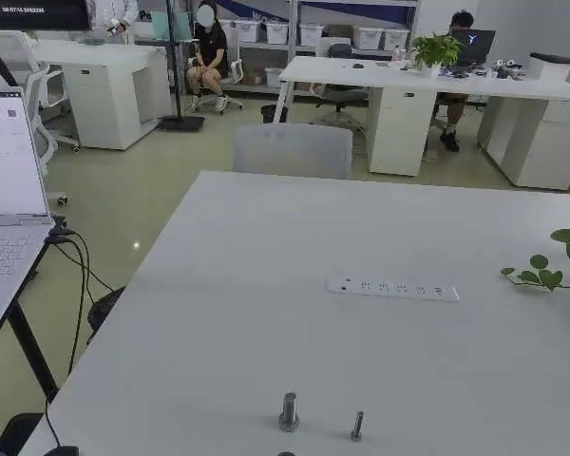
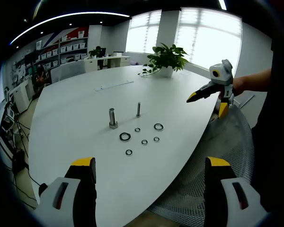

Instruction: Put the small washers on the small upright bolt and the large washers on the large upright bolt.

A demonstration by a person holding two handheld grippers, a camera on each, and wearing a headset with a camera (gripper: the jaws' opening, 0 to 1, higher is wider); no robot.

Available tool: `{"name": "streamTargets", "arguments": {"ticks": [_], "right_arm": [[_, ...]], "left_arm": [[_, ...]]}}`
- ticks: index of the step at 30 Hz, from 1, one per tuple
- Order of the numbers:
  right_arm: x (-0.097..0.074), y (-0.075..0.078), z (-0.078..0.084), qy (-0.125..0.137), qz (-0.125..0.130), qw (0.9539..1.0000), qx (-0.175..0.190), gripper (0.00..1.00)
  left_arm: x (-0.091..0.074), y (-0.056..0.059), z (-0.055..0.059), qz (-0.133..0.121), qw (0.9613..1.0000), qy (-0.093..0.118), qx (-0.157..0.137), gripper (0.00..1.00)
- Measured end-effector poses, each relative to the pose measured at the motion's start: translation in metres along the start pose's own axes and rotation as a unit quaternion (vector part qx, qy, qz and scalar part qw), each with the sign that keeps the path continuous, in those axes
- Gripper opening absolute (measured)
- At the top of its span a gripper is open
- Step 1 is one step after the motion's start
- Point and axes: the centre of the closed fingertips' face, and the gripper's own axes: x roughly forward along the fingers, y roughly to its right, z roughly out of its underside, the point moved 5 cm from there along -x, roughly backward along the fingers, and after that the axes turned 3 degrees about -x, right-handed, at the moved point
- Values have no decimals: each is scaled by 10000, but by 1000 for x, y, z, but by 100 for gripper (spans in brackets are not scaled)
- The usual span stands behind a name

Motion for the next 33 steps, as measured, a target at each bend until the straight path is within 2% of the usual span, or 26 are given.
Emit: {"name": "streamTargets", "arguments": {"ticks": [4, 10, 15, 19, 23, 26, 29, 31, 33], "right_arm": [[-1, -5, -9, 205, -120, 9997, 19, 82], [-9, -16, -15, 478, -126, 9987, 93, 83], [-6, -17, -1, 201, -62, 9998, 73, 83], [-5, -11, 1, 5, 29, 10000, -32, 83], [-4, -7, -8, -37, 4, 9999, -156, 81], [0, -4, -14, -190, -3, 9992, -357, 79], [5, 1, -20, -431, 12, 9981, -451, 79], [8, 5, -22, -611, 3, 9949, -800, 77], [13, 7, -22, -802, -48, 9923, -941, 76]], "left_arm": [[0, -1, 0, 1, 10000, 9, -17, 92], [-2, -5, -1, -11, 10000, 4, 53, 92], [-3, -6, 1, 9, 10000, -2, 55, 91], [-3, -6, 1, 28, 10000, -13, 59, 91], [-2, -6, 1, 45, 10000, 5, 11, 91], [-1, -5, 2, 53, 10000, -18, 63, 91], [-1, -4, 3, 60, 10000, -25, 70, 90], [-1, -3, 4, 78, 9999, -46, 79, 90], [-1, -3, 3, 81, 9999, -50, 103, 89]]}}
